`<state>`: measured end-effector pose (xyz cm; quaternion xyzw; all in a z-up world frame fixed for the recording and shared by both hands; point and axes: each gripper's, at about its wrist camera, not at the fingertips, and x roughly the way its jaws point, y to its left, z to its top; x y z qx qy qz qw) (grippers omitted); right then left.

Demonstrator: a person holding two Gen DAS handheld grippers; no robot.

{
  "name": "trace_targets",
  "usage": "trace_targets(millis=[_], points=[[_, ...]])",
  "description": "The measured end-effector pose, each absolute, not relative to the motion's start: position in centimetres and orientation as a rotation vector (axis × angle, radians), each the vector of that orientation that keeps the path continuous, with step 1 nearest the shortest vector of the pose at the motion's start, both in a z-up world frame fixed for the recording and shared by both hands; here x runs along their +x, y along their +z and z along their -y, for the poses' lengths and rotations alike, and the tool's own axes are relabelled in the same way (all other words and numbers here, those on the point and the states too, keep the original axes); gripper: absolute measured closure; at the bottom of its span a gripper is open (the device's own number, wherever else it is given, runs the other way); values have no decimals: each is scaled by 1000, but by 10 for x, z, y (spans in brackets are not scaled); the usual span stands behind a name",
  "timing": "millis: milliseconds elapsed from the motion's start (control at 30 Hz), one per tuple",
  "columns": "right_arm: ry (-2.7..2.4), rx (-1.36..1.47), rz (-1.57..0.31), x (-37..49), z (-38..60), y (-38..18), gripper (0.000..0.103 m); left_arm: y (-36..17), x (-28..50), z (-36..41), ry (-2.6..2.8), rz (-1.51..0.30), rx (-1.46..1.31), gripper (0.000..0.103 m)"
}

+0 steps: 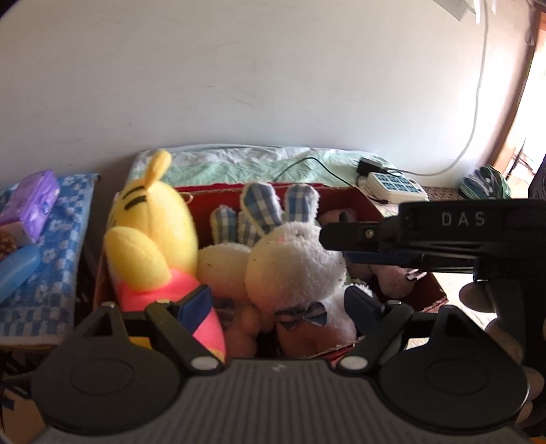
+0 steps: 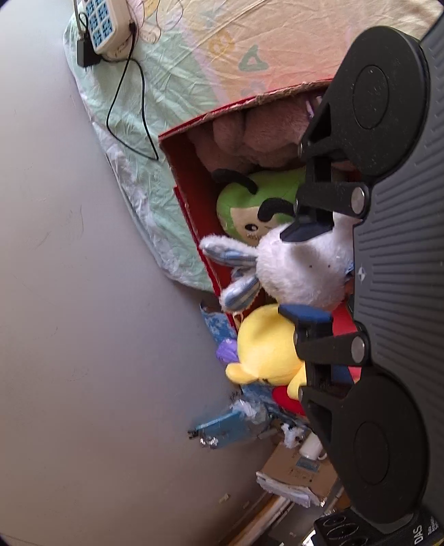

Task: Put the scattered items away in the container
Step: 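Lower the white bunny into the red box with the right gripper, then open the right gripper and withdraw it from the bunny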

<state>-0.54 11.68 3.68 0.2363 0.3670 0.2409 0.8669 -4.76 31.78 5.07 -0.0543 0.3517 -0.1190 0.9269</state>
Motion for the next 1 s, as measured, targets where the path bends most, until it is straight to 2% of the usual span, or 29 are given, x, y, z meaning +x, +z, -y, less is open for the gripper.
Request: trace_targets(millis=[133,433,500,533,600,767,1000], points=[[547,474,-818,4,-119,29,67,51,-47,-311,-180,-722,-105,17],[544,319,-837,0,-92,56,66,56,-46,-292,-4,-745,-131,17],[530,289,-852,-2,-85,58,64,59,-48,-288,37,-751,-129,16],[531,281,-857,-3,-81,60,59,61,-49,-286,59,-752,-135,12],[530,263,-859,-5,-75,63,58,64,-50,-283,112,-754,-140,5],[512,186,-837,-14,-64,71,46,74,-56,-270,245,-745,-99,4],[490,163,-872,-19,-54,65,46,82,-56,-256,368,-773,-65,1]])
